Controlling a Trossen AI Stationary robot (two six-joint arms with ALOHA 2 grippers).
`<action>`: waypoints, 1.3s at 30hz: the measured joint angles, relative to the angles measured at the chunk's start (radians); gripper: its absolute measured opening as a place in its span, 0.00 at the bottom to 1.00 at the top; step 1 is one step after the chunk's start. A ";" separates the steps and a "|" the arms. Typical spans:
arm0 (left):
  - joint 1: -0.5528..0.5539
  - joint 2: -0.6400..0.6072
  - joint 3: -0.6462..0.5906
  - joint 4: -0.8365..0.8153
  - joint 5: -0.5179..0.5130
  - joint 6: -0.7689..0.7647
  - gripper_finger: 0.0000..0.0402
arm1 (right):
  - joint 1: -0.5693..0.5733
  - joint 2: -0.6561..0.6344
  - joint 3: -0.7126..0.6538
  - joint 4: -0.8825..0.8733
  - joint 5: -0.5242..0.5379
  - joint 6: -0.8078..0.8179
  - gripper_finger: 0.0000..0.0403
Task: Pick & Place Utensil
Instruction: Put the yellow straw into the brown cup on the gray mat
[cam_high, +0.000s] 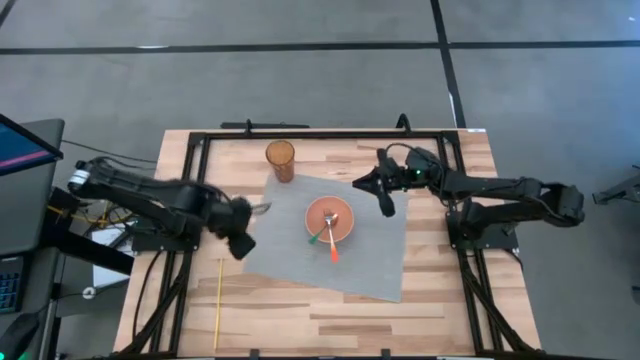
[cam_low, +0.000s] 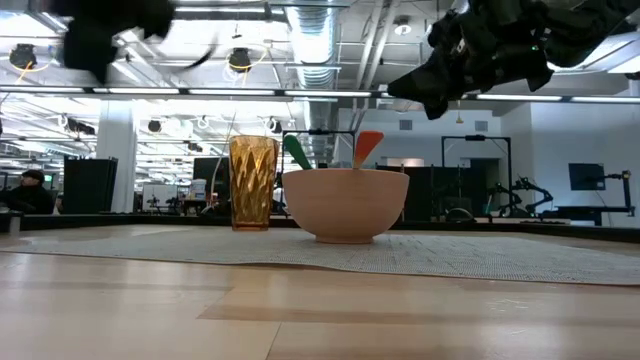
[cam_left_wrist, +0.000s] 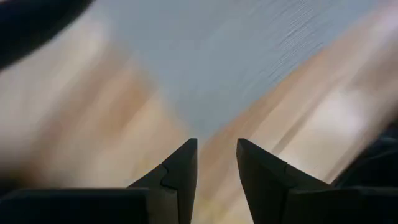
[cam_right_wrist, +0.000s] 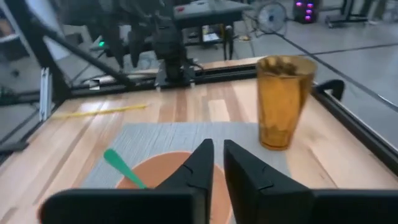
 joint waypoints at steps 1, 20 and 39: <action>-0.022 0.018 -0.011 -0.059 0.031 -0.096 0.28 | 0.013 0.010 0.000 0.012 0.000 -0.015 0.11; -0.167 0.080 -0.412 0.172 0.160 -0.478 0.28 | 0.060 0.053 0.000 0.107 0.003 -0.019 0.31; -0.214 0.077 -0.551 0.383 0.195 -0.499 0.28 | 0.060 0.053 0.000 0.094 0.003 -0.011 0.32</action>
